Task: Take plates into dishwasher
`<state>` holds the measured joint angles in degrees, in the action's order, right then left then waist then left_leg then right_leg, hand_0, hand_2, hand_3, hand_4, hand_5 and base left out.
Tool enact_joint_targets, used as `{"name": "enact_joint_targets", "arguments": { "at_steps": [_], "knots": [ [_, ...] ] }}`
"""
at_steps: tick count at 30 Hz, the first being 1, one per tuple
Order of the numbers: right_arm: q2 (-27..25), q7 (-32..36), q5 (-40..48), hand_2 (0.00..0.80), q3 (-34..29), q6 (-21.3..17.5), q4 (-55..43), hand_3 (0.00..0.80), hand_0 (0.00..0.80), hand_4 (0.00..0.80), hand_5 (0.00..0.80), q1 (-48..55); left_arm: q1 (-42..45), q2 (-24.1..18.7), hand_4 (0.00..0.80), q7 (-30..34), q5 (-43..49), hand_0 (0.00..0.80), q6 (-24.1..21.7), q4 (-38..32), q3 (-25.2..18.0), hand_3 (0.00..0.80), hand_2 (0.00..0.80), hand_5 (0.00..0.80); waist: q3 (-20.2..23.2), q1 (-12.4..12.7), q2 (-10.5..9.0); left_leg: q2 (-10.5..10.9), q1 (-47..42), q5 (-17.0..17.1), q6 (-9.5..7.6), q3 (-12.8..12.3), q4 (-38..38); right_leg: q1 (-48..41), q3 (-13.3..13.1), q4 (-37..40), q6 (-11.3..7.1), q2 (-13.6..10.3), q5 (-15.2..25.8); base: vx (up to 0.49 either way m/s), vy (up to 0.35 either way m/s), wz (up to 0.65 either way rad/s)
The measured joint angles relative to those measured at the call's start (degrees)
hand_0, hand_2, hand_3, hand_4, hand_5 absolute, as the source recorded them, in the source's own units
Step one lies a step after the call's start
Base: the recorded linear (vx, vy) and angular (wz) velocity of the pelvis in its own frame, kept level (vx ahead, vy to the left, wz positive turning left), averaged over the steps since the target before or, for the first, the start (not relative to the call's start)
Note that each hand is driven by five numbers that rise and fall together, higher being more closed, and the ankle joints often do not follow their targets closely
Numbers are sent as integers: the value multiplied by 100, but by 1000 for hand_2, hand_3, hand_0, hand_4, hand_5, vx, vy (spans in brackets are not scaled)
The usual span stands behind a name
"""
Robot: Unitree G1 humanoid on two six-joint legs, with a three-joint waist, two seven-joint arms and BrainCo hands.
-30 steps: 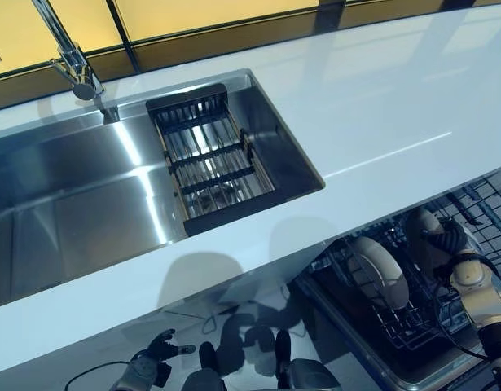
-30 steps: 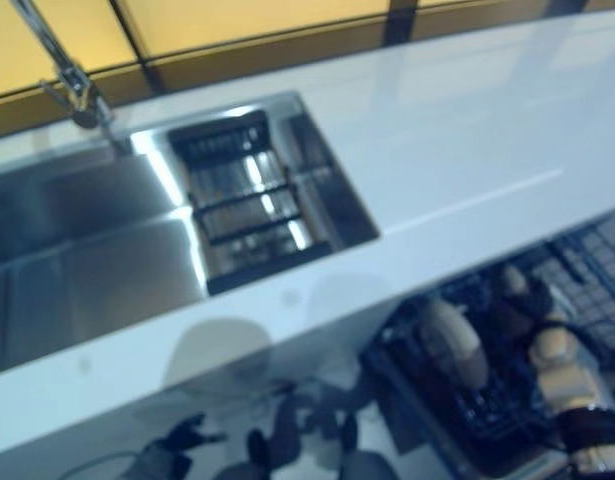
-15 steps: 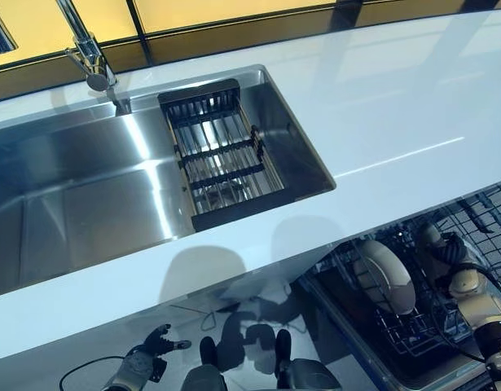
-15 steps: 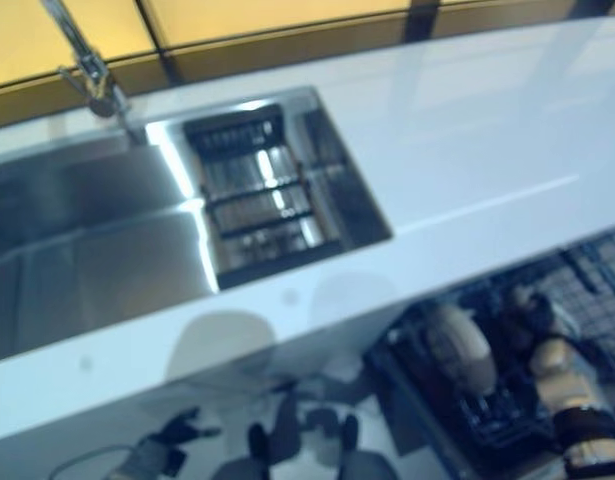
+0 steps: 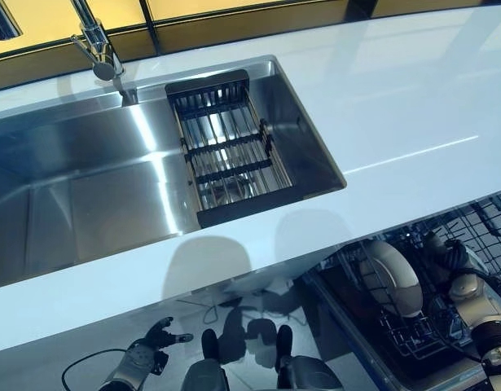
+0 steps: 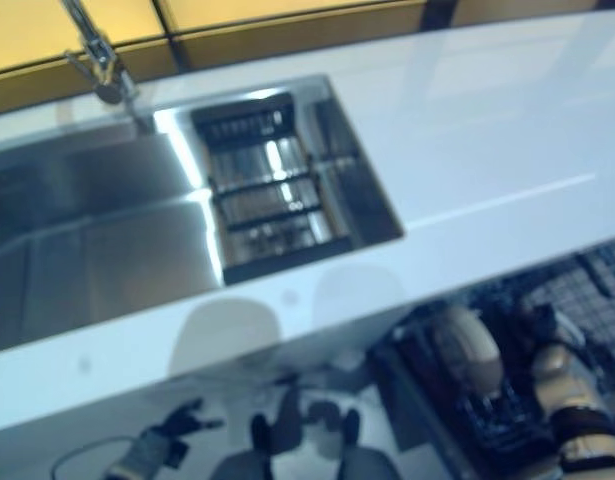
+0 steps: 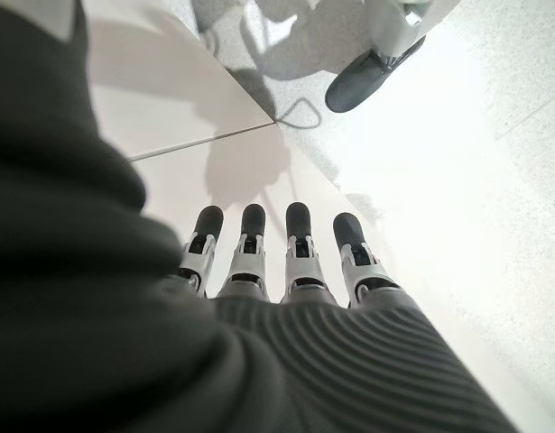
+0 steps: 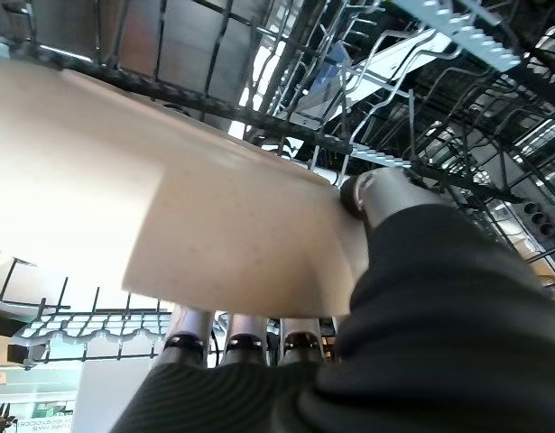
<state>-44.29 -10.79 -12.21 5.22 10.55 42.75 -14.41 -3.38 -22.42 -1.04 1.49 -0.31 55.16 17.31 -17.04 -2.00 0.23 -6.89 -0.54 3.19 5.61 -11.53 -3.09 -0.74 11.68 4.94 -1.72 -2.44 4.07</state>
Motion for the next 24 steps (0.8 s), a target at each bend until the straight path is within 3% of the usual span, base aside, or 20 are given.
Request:
{"name": "enact_joint_targets", "arguments": {
  "at_steps": [24],
  "knots": [
    [83, -72, -89, 800, 0, -179, 479, 800, 800, 800, 800, 9, -24, -109, 0, 62, 1, 0, 7, -48, -3, 0, 0, 0, -1, 14, -20, 1, 3, 31, -3, 61, -2, -27, 42, -1, 8, 1, 8, -3, -1, 1]
  ]
}}
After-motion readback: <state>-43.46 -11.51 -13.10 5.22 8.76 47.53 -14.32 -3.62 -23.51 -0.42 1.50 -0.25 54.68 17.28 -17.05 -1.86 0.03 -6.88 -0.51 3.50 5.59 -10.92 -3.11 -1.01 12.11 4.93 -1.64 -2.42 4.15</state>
